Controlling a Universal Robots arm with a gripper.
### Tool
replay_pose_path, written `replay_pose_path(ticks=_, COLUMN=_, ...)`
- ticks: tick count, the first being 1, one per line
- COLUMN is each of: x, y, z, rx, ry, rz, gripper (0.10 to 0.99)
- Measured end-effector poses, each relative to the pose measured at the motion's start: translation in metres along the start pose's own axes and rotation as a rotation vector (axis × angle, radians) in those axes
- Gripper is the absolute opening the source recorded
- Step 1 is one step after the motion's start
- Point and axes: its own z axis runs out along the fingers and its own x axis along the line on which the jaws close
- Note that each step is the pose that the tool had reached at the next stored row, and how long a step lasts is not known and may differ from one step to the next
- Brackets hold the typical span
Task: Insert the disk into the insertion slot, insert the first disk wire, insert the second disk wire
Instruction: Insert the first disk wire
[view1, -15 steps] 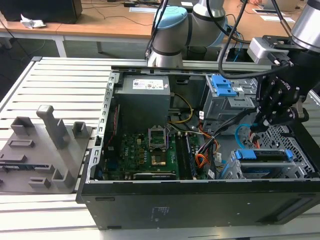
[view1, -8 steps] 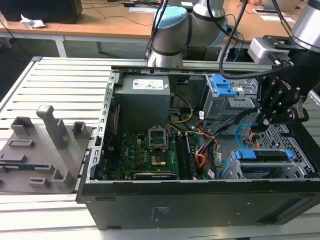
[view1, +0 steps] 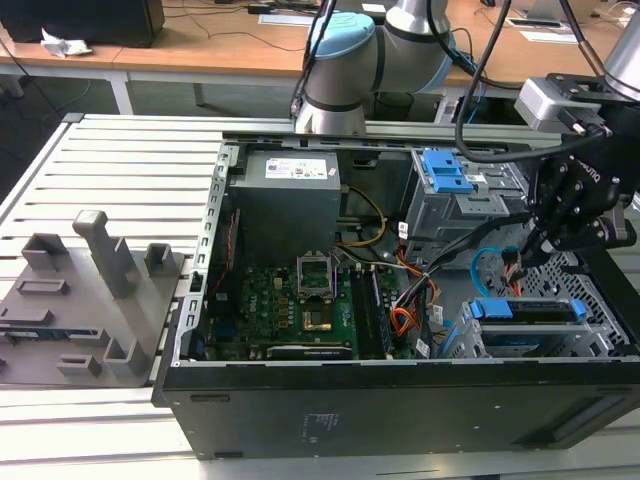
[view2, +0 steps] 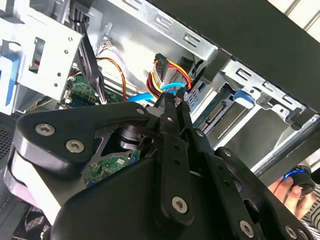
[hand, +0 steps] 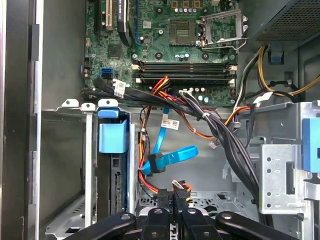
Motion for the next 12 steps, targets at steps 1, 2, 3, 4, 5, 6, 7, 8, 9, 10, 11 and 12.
replay_pose_path(ticks=1, x=0.0014, y=0.0000, z=0.0001, rx=0.000, ry=-0.0001, rz=0.000, gripper=0.165)
replay_pose_path(ticks=2, x=0.0034, y=-0.0001, z=0.0001, rx=0.000, ry=-0.0001, rz=0.000, gripper=0.165)
replay_pose_path(ticks=3, x=0.0065, y=-0.0001, z=0.0002, rx=0.000, ry=-0.0001, rz=0.000, gripper=0.165)
replay_pose_path(ticks=4, x=0.0104, y=-0.0002, z=0.0002, rx=0.000, ry=0.0000, rz=0.000, gripper=0.165)
replay_pose_path(ticks=5, x=0.0121, y=-0.0002, z=0.0003, rx=0.000, ry=-0.0001, rz=0.000, gripper=0.165)
replay_pose_path(ticks=6, x=0.0132, y=-0.0002, z=0.0003, rx=0.000, ry=0.0000, rz=0.000, gripper=0.165)
replay_pose_path(ticks=7, x=0.0148, y=-0.0003, z=0.0004, rx=0.000, ry=-0.0001, rz=0.000, gripper=0.165)
replay_pose_path(ticks=8, x=0.0163, y=-0.0003, z=0.0004, rx=0.000, ry=-0.0001, rz=0.000, gripper=0.165)
replay_pose_path(ticks=9, x=0.0180, y=-0.0003, z=0.0005, rx=0.000, ry=-0.0001, rz=0.000, gripper=0.165)
replay_pose_path(ticks=10, x=0.0196, y=-0.0003, z=0.0004, rx=0.000, ry=0.0001, rz=0.000, gripper=0.165)
replay_pose_path(ticks=11, x=0.0213, y=-0.0004, z=0.0005, rx=0.000, ry=0.0000, rz=0.000, gripper=0.165)
replay_pose_path(ticks=12, x=0.0223, y=-0.0004, z=0.0006, rx=0.000, ry=-0.0001, rz=0.000, gripper=0.165)
